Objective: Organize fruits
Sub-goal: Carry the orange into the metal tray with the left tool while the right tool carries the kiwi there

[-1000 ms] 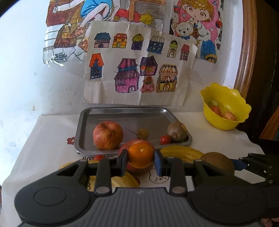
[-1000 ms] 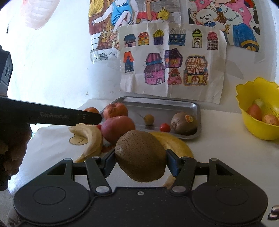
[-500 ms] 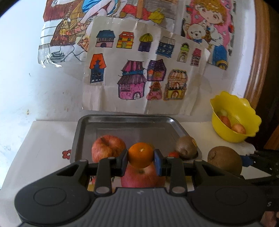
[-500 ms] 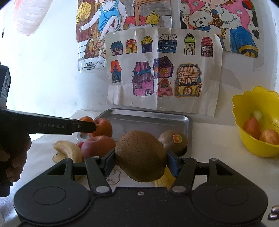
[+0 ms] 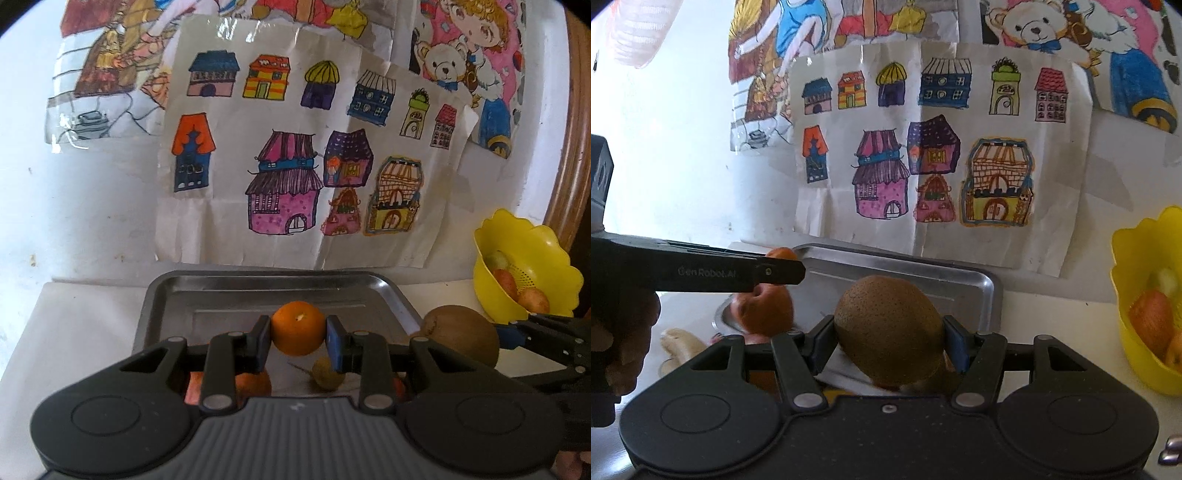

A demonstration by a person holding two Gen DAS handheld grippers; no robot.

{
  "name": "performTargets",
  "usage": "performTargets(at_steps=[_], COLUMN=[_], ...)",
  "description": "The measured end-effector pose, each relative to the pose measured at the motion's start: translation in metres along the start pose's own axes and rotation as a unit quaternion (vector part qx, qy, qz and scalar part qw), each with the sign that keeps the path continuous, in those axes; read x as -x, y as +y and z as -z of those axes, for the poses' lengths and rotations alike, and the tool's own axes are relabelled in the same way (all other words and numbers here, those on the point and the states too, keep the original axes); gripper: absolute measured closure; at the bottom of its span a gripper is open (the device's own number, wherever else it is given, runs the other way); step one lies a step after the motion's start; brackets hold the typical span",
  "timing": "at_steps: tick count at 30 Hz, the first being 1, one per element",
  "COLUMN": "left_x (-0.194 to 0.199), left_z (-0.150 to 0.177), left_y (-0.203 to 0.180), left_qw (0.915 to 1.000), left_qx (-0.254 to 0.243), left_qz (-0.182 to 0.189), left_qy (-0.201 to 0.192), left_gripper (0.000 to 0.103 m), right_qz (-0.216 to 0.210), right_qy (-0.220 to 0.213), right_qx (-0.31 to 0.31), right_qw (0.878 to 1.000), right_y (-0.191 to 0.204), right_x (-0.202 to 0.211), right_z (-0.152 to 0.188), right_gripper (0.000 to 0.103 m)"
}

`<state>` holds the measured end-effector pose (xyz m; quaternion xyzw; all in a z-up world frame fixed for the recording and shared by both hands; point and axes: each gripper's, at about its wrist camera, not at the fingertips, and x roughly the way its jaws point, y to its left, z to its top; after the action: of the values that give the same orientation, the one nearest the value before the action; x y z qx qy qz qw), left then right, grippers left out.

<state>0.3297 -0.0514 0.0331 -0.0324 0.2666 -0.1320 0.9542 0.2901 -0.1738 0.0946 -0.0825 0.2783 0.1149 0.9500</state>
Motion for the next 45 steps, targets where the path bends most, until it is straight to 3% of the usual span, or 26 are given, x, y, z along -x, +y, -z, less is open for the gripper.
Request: performTargets(at_steps=[13,45], left_x=[-0.041,-0.056], left_z=[-0.001,0.002], left_y=[0.014,0.02], left_qw=[0.9993,0.9989], left_qx=[0.015,0.012], left_qz=[-0.023,-0.033], left_qy=[0.026,0.031], left_gripper=[0.068,0.067], right_qz=[-0.008,-0.011], right_qy=[0.019,0.046], right_qx=[0.022,0.053], right_qw=[1.0,0.997], right_y=[-0.005,0.003], right_x=[-0.052,-0.07], right_z=[-0.009,-0.009], right_gripper=[0.041,0.04])
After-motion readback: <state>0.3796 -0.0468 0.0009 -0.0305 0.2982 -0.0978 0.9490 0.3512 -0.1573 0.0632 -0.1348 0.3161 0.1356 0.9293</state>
